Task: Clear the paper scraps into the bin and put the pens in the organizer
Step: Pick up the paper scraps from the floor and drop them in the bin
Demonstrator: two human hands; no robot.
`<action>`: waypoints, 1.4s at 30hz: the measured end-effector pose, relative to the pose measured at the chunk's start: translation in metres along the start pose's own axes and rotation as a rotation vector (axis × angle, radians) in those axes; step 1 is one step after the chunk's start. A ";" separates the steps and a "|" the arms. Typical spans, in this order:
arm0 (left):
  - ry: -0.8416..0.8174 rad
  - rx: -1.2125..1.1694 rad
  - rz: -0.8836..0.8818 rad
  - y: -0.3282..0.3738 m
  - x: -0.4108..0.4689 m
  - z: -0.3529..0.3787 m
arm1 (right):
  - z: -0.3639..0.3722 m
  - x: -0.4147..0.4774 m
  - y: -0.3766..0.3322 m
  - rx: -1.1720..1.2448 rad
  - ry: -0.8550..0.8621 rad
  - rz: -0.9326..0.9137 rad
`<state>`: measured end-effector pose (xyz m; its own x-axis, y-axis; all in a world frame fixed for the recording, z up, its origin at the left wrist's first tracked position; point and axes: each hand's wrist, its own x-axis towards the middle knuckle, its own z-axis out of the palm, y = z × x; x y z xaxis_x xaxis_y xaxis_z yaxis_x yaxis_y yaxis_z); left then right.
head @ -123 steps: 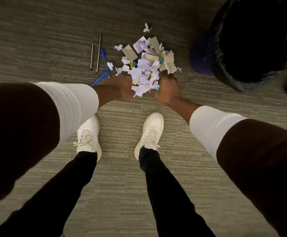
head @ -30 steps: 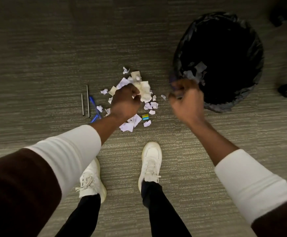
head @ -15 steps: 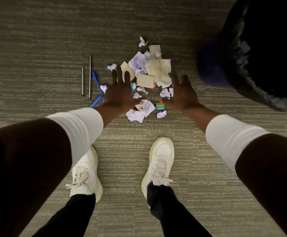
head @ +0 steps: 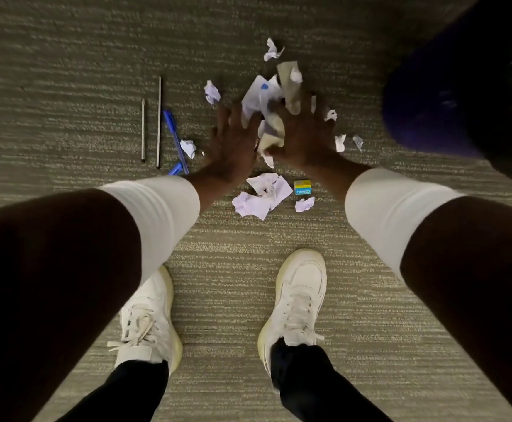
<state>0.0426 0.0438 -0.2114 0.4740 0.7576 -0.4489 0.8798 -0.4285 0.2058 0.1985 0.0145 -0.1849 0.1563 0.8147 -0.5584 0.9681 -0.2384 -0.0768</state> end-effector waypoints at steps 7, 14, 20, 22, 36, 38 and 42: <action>0.132 -0.124 0.141 -0.015 -0.022 0.008 | 0.018 -0.024 -0.009 0.076 0.174 -0.006; 0.159 -0.274 0.043 -0.016 -0.040 -0.005 | 0.007 -0.036 0.001 0.426 0.251 0.143; 0.151 -0.345 -0.037 0.000 -0.062 -0.049 | -0.008 -0.075 0.010 0.506 0.288 0.182; 0.154 -0.360 -0.039 0.007 -0.070 -0.069 | -0.025 -0.093 0.013 0.537 0.300 0.227; 0.311 -0.622 -0.062 0.129 -0.117 -0.226 | -0.161 -0.201 0.057 0.732 0.558 0.409; 0.290 -0.668 -0.077 0.152 -0.118 -0.244 | -0.180 -0.214 0.070 0.761 0.608 0.435; 0.259 -0.747 -0.088 0.198 -0.109 -0.276 | -0.220 -0.232 0.101 0.841 0.680 0.525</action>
<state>0.1753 0.0122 0.1181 0.3141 0.9030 -0.2931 0.6628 0.0125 0.7487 0.3025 -0.0826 0.1186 0.8096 0.5670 -0.1518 0.3646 -0.6885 -0.6269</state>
